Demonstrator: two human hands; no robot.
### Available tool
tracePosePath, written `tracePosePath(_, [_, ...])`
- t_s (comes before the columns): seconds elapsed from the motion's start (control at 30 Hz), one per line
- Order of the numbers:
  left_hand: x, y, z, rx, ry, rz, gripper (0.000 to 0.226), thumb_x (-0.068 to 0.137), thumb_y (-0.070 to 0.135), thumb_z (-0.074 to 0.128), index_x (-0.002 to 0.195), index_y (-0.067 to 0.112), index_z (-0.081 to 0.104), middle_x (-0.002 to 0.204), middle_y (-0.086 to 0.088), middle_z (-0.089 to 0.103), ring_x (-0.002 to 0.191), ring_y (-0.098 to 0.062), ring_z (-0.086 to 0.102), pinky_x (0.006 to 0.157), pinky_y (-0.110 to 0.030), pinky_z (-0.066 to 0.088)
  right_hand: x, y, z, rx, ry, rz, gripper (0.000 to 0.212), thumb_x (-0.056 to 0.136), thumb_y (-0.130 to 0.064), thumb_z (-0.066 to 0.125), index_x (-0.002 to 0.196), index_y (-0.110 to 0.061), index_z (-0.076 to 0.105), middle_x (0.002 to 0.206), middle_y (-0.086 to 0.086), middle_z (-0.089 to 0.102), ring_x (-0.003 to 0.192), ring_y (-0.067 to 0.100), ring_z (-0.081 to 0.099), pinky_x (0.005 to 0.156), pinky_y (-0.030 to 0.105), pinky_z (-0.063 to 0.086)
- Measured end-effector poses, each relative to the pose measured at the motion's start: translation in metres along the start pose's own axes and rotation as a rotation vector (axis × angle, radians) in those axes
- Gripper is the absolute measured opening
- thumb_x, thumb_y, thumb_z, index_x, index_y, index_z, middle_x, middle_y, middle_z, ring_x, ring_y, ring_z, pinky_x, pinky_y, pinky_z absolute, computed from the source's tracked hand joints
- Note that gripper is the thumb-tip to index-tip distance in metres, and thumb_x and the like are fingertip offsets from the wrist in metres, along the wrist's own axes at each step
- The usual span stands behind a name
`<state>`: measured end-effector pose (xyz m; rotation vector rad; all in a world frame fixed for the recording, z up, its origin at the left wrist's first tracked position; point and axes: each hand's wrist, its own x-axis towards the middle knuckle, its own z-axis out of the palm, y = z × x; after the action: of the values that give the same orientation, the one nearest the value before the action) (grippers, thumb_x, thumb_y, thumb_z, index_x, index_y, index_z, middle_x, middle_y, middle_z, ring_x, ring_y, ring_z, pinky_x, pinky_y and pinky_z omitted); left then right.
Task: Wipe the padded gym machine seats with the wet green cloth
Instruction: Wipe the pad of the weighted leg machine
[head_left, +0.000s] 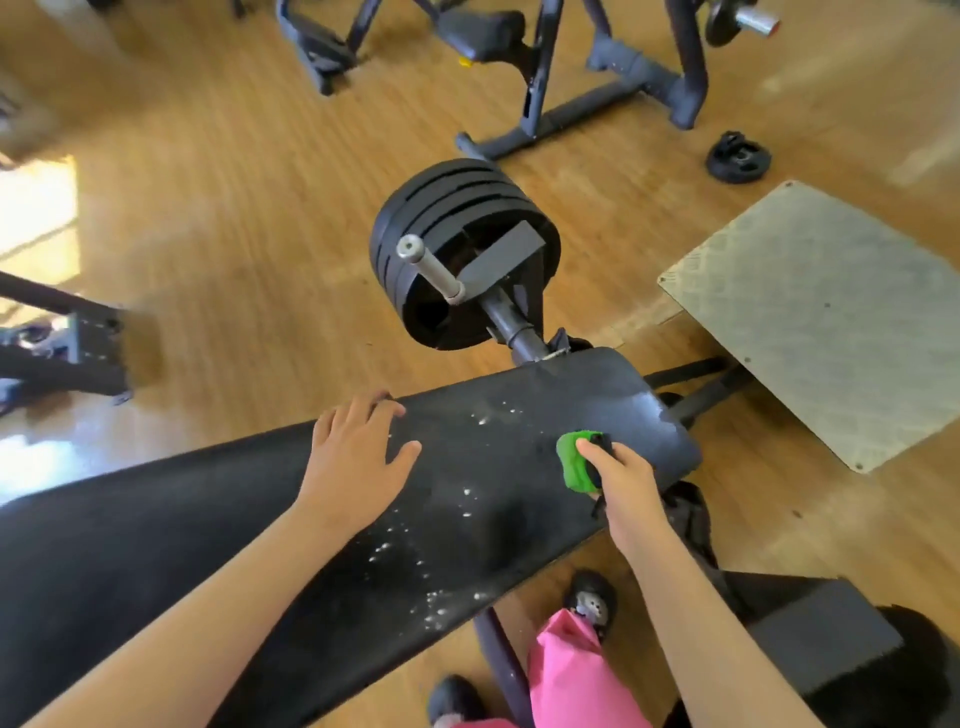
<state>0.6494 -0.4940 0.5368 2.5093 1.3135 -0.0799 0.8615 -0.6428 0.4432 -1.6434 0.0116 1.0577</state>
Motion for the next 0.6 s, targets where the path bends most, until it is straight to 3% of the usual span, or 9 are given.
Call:
tracePosePath(0.13, [-0.076,-0.046,-0.037,-0.056,0.149,-0.114,0.041,0.093,0.039,0.056,0.13,0.022,0.053,0.151,0.003,0.034,0.141,-0.02,0.028,0.118,-0.036,0.009,-0.064,-0.015,0.064,0.021,-0.225,-0.049,0.012,0.092,-0.019,0.064,0.1,-0.011,0.068,0.095,0.006,0.069,0.086,0.016,0.064,0.073,0.027,0.049])
tracePosePath(0.23, [-0.126,-0.079,-0.054,-0.097,0.253,-0.227,0.04,0.093,0.038,0.057,0.129,0.023,0.054,0.154,0.001,0.03,0.144,-0.019,0.022,0.117,-0.034,0.004,-0.102,-0.02,0.108,-0.03,-0.392,-0.082,0.014,0.089,-0.018,0.067,0.1,-0.009,0.069,0.097,0.008,0.072,0.092,0.021,0.066,0.083,0.036,0.051])
tracePosePath(0.37, [-0.167,-0.118,-0.068,-0.189,0.352,-0.434,0.04,0.092,0.035,0.059,0.129,0.021,0.053,0.155,-0.002,0.026,0.144,-0.023,0.018,0.117,-0.045,0.014,-0.139,-0.023,0.164,-0.118,-0.533,-0.142,0.015,0.088,-0.018,0.069,0.1,-0.009,0.069,0.098,0.008,0.073,0.095,0.024,0.067,0.089,0.041,0.051])
tracePosePath(0.47, [-0.191,-0.142,-0.074,-0.255,0.35,-0.57,0.048,0.095,0.039,0.054,0.138,0.021,0.042,0.156,-0.002,0.022,0.144,-0.025,0.018,0.117,-0.043,0.016,-0.169,-0.022,0.206,-0.185,-0.641,-0.174,0.014,0.089,-0.018,0.068,0.101,-0.012,0.069,0.1,0.006,0.073,0.098,0.023,0.068,0.089,0.039,0.052])
tracePosePath(0.6, [-0.203,-0.168,-0.057,-0.37,0.396,-0.71,0.053,0.098,0.043,0.046,0.143,0.017,0.036,0.149,-0.004,0.034,0.136,-0.026,0.034,0.112,-0.043,0.03,-0.2,-0.021,0.256,-0.28,-0.824,-0.227,0.011,0.089,-0.014,0.068,0.099,-0.01,0.068,0.097,0.003,0.074,0.093,0.017,0.069,0.081,0.029,0.054])
